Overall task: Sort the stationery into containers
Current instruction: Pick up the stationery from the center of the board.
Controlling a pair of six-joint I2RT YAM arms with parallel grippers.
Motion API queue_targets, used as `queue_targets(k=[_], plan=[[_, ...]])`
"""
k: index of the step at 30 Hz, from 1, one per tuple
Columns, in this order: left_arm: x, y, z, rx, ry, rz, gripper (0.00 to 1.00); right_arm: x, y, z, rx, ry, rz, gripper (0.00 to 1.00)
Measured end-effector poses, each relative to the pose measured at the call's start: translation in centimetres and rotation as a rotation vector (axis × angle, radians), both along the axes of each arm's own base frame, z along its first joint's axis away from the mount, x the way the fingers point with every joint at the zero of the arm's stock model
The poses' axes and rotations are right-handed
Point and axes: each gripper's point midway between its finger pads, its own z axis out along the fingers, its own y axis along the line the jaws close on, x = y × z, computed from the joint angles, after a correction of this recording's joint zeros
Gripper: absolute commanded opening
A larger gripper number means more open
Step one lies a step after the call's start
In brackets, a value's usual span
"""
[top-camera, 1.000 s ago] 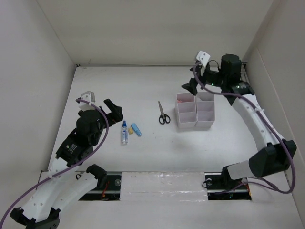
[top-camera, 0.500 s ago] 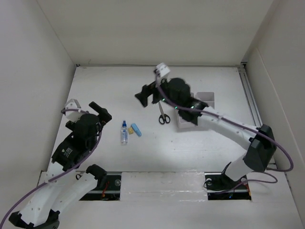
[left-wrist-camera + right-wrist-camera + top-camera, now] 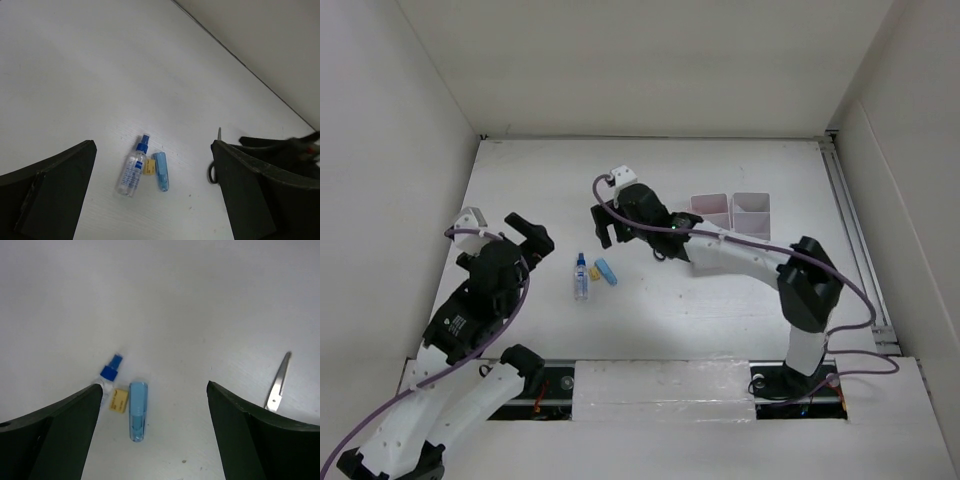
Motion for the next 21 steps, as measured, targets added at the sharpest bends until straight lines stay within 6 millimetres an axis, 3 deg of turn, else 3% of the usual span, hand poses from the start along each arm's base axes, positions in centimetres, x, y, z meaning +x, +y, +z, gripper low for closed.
queue_targets(k=[4, 7, 9, 11, 19, 21], plan=[[0.1, -0.6, 0.3, -0.002, -0.011, -0.034, 1.0, -1.7, 0.4, -7.8, -0.165, 0.134, 0.01, 0.85], [0.2, -0.9, 0.4, 0.0, -0.011, -0.052, 1.0, -4.0, 0.1, -11.4, -0.25, 0.203, 0.017, 0.78], [0.3, -1.0, 0.4, 0.002, -0.009, -0.062, 1.0, -5.2, 0.0, -12.3, -0.265, 0.224, 0.021, 0.69], [0.4, -1.2, 0.2, 0.007, -0.001, -0.07, 1.0, -5.7, 0.0, -12.8, -0.267, 0.237, 0.022, 0.69], [0.6, -1.7, 0.0, 0.018, 0.011, -0.096, 1.0, -5.3, 0.5, -13.6, -0.27, 0.252, -0.002, 0.68], [0.6, -1.7, 0.0, 0.018, 0.011, -0.1, 1.0, -5.1, 0.9, -14.1, -0.281, 0.254, -0.001, 0.63]])
